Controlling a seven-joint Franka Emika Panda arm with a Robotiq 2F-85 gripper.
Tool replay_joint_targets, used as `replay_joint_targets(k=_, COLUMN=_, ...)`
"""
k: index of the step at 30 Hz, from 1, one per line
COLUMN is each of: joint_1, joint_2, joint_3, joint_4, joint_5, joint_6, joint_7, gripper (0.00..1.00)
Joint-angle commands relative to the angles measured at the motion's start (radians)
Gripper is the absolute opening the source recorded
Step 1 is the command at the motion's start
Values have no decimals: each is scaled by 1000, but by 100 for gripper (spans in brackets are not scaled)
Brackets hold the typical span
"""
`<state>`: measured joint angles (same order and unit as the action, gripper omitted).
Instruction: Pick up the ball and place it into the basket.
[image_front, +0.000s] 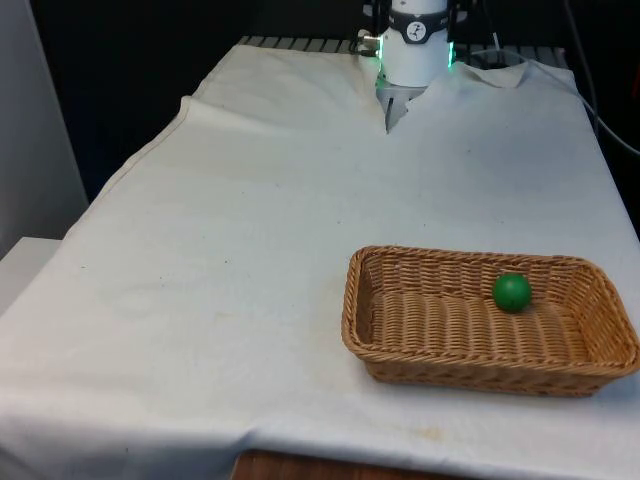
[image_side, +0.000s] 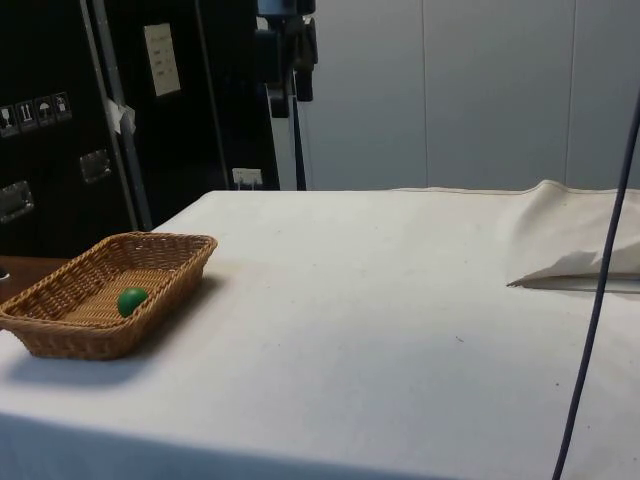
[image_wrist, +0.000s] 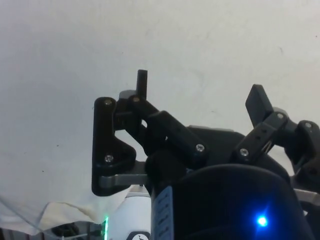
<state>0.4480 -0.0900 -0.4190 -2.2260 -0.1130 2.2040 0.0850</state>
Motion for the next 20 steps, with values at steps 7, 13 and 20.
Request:
replay_joint_targets(k=7, joint_1=-7, joint_2=1, joint_3=-24, joint_4=2, joint_5=-11, joint_6=-1, joint_7=5, gripper=100)
replay_joint_targets(k=13, joint_1=-5, joint_2=-5, joint_3=-46, joint_4=-4, joint_5=-9, joint_6=3, joint_7=-9, gripper=100)
replay_joint_targets(k=20, joint_1=-4, joint_2=-5, joint_3=-48, joint_4=-5, joint_5=-5, joint_6=0, joint_7=-17, gripper=100)
